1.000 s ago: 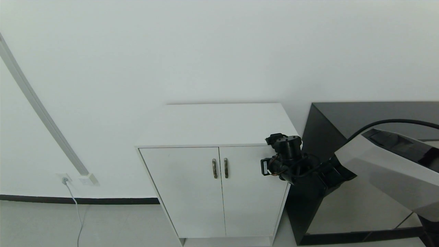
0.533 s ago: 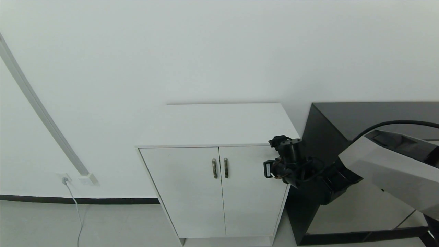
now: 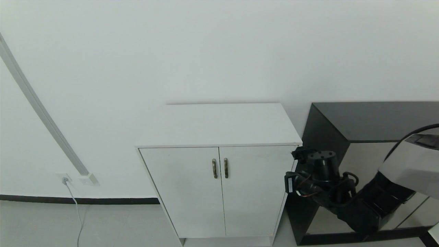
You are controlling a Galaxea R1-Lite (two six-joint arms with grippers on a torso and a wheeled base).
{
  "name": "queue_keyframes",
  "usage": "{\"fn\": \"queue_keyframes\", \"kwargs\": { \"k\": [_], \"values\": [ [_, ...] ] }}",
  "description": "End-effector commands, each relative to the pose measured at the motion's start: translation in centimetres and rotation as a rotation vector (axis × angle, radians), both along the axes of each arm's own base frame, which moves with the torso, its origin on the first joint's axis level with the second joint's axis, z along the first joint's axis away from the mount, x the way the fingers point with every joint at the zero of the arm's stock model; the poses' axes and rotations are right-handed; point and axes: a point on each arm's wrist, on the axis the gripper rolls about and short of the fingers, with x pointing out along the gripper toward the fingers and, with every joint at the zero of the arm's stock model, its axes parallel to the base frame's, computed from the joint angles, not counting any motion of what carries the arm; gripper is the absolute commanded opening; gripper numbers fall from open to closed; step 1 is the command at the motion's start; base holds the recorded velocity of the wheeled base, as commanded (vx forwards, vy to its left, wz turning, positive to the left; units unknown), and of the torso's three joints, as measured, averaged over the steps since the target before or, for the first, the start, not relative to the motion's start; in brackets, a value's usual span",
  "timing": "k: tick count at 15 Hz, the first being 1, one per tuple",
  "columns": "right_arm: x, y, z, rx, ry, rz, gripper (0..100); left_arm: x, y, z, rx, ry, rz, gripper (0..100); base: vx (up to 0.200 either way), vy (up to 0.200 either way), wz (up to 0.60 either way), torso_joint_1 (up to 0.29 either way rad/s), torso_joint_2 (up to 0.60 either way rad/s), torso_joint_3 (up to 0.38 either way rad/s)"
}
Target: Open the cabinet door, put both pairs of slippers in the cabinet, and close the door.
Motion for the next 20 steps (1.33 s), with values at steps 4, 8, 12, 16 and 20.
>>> {"fn": "queue_keyframes", "kwargs": {
  "k": [4, 8, 12, 16, 20],
  "values": [
    [-4.0, -6.2, 2.6, 0.009, -0.021, -0.119, 0, 0.0, 0.0, 0.0, 0.000, 0.000, 0.000, 0, 0.000, 0.000, 0.00, 0.000, 0.00, 0.000],
    [-8.2, -9.5, 3.6, -0.028, -0.020, -0.166, 0, 0.0, 0.0, 0.0, 0.000, 0.000, 0.000, 0, 0.000, 0.000, 0.00, 0.000, 0.00, 0.000],
    [-13.0, -11.4, 4.6, -0.044, -0.054, -0.170, 0, 0.0, 0.0, 0.0, 0.000, 0.001, 0.000, 0, 0.000, 0.000, 0.00, 0.000, 0.00, 0.000],
    [-17.1, -13.3, 4.8, -0.078, -0.104, -0.187, 0, 0.0, 0.0, 0.0, 0.000, 0.001, 0.000, 0, 0.000, 0.000, 0.00, 0.000, 0.00, 0.000],
    [-20.4, -14.4, 5.3, -0.087, -0.097, -0.198, 0, 0.0, 0.0, 0.0, -0.001, 0.001, 0.002, 0, 0.000, 0.000, 0.00, 0.000, 0.00, 0.000]
  ]
}}
